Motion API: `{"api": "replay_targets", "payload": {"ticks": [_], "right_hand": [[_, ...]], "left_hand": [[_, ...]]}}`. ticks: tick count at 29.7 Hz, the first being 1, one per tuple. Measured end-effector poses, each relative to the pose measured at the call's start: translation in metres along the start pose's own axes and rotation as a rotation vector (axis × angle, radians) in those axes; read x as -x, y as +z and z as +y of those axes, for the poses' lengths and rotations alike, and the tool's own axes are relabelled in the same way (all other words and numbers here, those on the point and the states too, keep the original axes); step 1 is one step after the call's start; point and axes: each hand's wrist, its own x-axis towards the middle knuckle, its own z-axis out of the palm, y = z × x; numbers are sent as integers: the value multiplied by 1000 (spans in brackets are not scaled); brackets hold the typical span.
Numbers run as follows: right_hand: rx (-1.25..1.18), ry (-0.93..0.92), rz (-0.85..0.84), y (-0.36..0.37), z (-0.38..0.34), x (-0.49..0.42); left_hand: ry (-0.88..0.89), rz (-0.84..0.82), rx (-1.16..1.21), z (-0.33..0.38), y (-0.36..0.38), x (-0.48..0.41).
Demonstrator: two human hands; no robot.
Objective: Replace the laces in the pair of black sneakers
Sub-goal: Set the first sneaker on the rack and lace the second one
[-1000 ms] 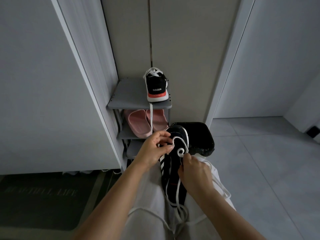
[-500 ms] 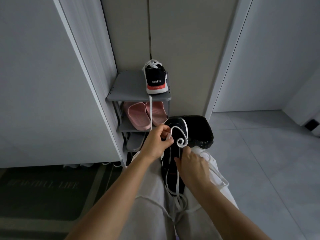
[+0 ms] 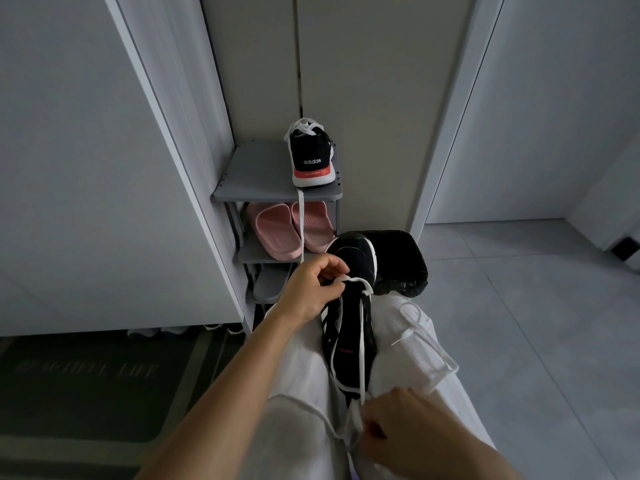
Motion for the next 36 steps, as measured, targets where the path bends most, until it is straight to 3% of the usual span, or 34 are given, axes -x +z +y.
{"api": "replay_targets", "payload": {"ticks": [4, 5, 6, 8, 10, 11, 12, 15, 16, 20, 22, 28, 32, 36], "right_hand": [[-167, 181, -157, 8, 25, 3], [-135, 121, -180, 22, 42, 6], [-2, 88, -350, 27, 54, 3], [184, -69, -425, 31, 72, 3], [47, -81, -425, 33, 69, 9], [15, -6, -326, 29, 57, 0], [-100, 111, -82, 19, 49, -12], [-221, 195, 413, 1, 38, -26], [-198, 229, 518, -5, 35, -43], [122, 344, 675, -7, 26, -82], [247, 350, 629, 2, 22, -86], [239, 318, 622, 2, 23, -77], [-2, 203, 541, 1, 31, -54], [-62, 184, 359, 20, 31, -41]], "left_hand": [[68, 54, -76, -7, 3, 7], [75, 85, -99, -11, 4, 8], [74, 121, -120, -15, 5, 10], [67, 168, -145, -21, 7, 12], [79, 181, -157, -24, 8, 15], [85, 189, -159, -25, 9, 15], [88, 201, -160, -24, 10, 16], [83, 242, -162, -20, 13, 18], [85, 249, -176, -20, 14, 18], [98, 273, -253, -23, 18, 19], [69, 288, -247, -25, 20, 21], [21, 313, -273, -29, 29, 44], [-50, 239, -354, -31, 37, 61], [-1, 253, -441, -34, 41, 60]]}}
